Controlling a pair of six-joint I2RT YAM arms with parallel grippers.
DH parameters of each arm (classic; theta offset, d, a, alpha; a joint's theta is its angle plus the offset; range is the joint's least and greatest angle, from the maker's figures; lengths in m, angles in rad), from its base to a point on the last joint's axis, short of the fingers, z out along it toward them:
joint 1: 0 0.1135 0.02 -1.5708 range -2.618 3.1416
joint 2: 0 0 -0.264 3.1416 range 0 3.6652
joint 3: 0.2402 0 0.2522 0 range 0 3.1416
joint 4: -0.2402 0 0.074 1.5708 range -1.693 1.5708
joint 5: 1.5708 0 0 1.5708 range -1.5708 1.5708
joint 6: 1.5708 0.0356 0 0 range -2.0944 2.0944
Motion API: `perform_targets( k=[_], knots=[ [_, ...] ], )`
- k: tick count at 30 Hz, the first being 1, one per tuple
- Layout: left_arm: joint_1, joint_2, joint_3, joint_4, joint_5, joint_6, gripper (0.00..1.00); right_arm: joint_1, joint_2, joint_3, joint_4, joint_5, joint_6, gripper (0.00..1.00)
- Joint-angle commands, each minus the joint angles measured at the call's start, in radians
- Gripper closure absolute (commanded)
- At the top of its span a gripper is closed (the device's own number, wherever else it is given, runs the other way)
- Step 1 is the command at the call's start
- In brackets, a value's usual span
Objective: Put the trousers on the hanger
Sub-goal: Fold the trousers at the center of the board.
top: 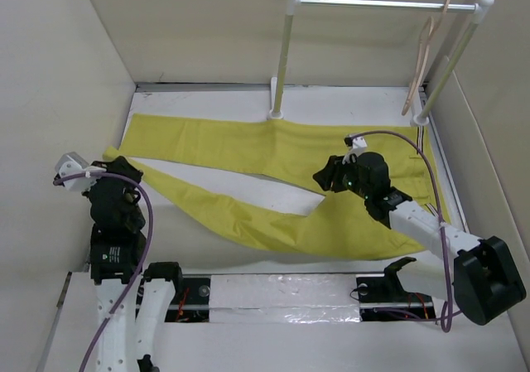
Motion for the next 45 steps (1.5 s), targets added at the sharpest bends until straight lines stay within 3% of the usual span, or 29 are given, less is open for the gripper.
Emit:
perform_targets(
  k=[1, 5, 7, 10, 12, 15, 17, 19, 26, 33, 34, 35, 38, 41, 45],
  knots=[
    [0.003, -0.023, 0.109, 0.093, -0.003, 0.071, 1.00, -0.009, -0.046, -0.016, -0.044, 0.035, -0.020, 0.46],
    [-0.034, -0.023, 0.127, 0.073, -0.016, 0.078, 1.00, -0.028, -0.118, -0.017, -0.124, 0.154, -0.009, 0.31],
    [-0.034, -0.052, 0.101, 0.084, 0.009, 0.061, 1.00, -0.058, -0.147, -0.040, -0.127, 0.266, 0.031, 0.32],
    [-0.034, -0.087, 0.093, 0.108, 0.050, 0.051, 1.00, -0.172, -0.149, -0.042, -0.164, 0.320, 0.081, 0.41],
    [-0.034, -0.086, 0.101, 0.105, 0.082, 0.056, 1.00, -0.249, -0.138, -0.042, -0.187, 0.279, 0.115, 0.65],
    [-0.045, -0.089, 0.085, 0.088, 0.116, 0.059, 1.00, -0.381, -0.109, -0.077, -0.144, 0.181, 0.143, 0.88],
    [-0.059, -0.106, 0.046, 0.091, 0.132, 0.058, 1.00, -0.470, -0.097, -0.088, -0.155, 0.118, 0.147, 0.99],
    [-0.091, -0.138, 0.016, 0.091, 0.129, 0.058, 1.00, -0.528, -0.095, -0.106, -0.179, 0.116, 0.152, 1.00],
    [-0.189, -0.205, -0.120, 0.131, 0.162, 0.048, 1.00, -0.797, -0.075, -0.138, -0.187, 0.162, 0.180, 0.66],
    [-0.364, -0.219, -0.099, 0.150, 0.207, 0.102, 1.00, -0.990, -0.101, -0.105, -0.235, 0.207, 0.227, 0.62],
    [-0.394, -0.227, -0.102, 0.154, 0.216, 0.108, 1.00, -0.999, -0.098, -0.088, -0.245, 0.211, 0.226, 0.61],
    [-0.407, -0.233, -0.103, 0.154, 0.214, 0.114, 1.00, -1.000, -0.089, -0.070, -0.253, 0.243, 0.221, 0.52],
    [-0.457, -0.273, -0.099, 0.139, 0.184, 0.133, 1.00, -1.000, 0.017, 0.027, -0.322, 0.267, 0.220, 0.40],
    [-0.499, -0.304, -0.096, 0.117, 0.149, 0.147, 1.00, -0.990, 0.139, 0.081, -0.321, 0.161, 0.209, 0.39],
    [-0.511, -0.325, -0.094, 0.116, 0.141, 0.163, 1.00, -0.905, 0.222, 0.102, -0.310, 0.142, 0.204, 0.39]
  ],
)
